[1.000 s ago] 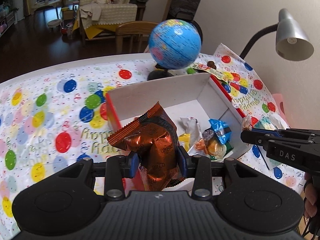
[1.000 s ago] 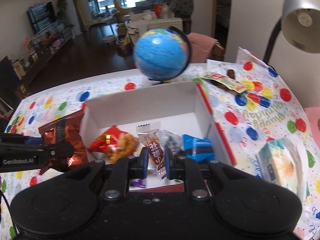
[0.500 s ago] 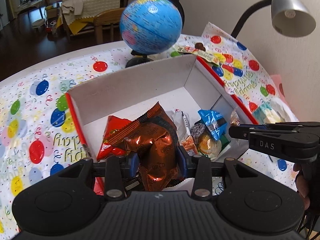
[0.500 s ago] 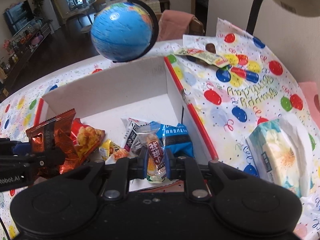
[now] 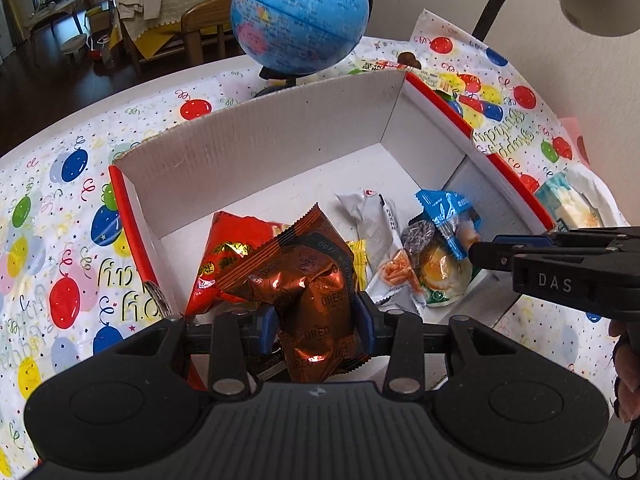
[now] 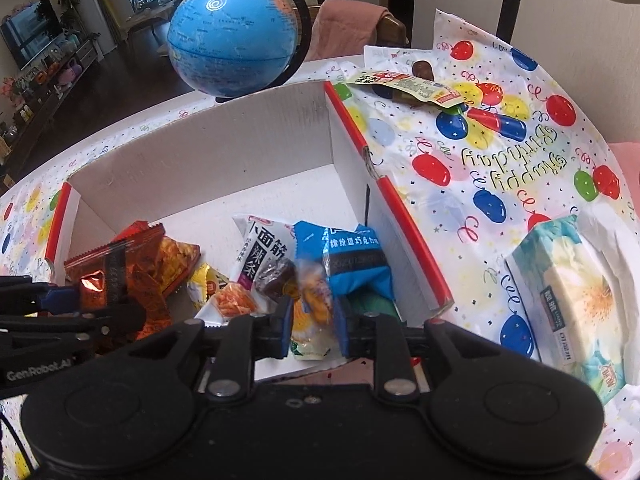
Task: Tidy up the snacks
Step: 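Carry the copper bag and small candy into the shoebox and open both tools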
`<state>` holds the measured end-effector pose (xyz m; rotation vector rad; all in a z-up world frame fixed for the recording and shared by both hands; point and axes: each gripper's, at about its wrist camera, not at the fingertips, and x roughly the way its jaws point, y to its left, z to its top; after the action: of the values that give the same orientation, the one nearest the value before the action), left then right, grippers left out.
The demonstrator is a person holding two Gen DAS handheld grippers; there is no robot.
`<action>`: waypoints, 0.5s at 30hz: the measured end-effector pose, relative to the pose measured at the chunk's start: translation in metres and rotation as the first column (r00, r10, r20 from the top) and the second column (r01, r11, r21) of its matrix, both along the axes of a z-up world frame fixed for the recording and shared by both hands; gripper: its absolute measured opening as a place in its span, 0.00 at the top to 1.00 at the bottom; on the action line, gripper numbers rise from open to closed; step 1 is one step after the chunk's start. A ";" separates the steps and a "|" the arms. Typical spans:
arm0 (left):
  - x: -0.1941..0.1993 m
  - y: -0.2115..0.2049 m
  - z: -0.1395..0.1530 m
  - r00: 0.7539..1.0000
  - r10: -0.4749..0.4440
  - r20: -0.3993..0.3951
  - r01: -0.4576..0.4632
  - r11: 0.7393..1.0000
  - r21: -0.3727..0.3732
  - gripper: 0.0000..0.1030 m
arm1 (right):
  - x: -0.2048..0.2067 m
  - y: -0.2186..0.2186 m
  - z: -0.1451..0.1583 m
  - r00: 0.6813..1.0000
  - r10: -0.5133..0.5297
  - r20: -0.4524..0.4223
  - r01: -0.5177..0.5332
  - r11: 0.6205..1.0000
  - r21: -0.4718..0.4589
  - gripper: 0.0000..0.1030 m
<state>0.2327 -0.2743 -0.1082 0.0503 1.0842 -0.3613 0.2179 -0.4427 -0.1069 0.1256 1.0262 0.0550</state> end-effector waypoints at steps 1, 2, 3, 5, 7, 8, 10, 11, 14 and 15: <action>0.000 0.000 0.000 1.000 -0.001 -0.001 0.001 1.000 0.000 0.62 | 0.000 0.001 0.000 1.000 0.001 0.000 -0.001 1.000 0.002 0.77; -0.001 -0.001 0.000 1.000 -0.002 0.000 0.002 1.000 0.002 0.62 | -0.001 0.001 0.000 1.000 0.002 0.001 -0.002 1.000 0.003 0.76; -0.001 -0.001 0.000 1.000 -0.004 0.002 0.004 1.000 0.006 0.61 | -0.001 0.001 0.000 1.000 0.003 0.002 -0.003 1.000 0.004 0.76; -0.003 0.000 0.002 1.000 -0.005 0.011 0.005 1.000 0.009 0.58 | -0.002 0.002 0.001 1.000 0.002 0.005 -0.002 1.000 0.007 0.75; -0.005 0.001 0.005 1.000 -0.006 0.019 0.006 1.000 0.001 0.44 | -0.003 0.001 0.002 1.000 0.004 0.005 -0.004 1.000 0.019 0.74; -0.007 0.001 0.007 1.000 -0.006 0.028 0.006 1.000 -0.002 0.42 | -0.004 0.002 0.002 1.000 0.006 0.006 -0.006 1.000 0.020 0.73; -0.010 0.002 0.011 0.999 -0.011 0.040 0.011 1.000 -0.003 0.41 | -0.007 0.003 0.003 1.000 0.012 0.011 -0.013 1.000 0.021 0.70; -0.012 0.003 0.012 0.999 -0.010 0.043 0.010 1.000 -0.002 0.41 | -0.009 0.003 0.005 1.000 0.017 0.014 -0.017 1.000 0.024 0.68; -0.017 0.007 0.017 0.999 -0.001 0.055 0.001 1.000 -0.005 0.40 | -0.015 0.005 0.010 0.999 0.024 0.034 -0.025 0.999 0.032 0.60; -0.019 0.008 0.020 0.998 0.003 0.060 -0.002 1.000 -0.005 0.36 | -0.017 0.005 0.013 0.999 0.025 0.042 -0.026 0.999 0.036 0.56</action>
<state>0.2135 -0.2664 -0.0886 0.0553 1.0241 -0.3580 0.2012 -0.4374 -0.0939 0.1441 0.9852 0.0991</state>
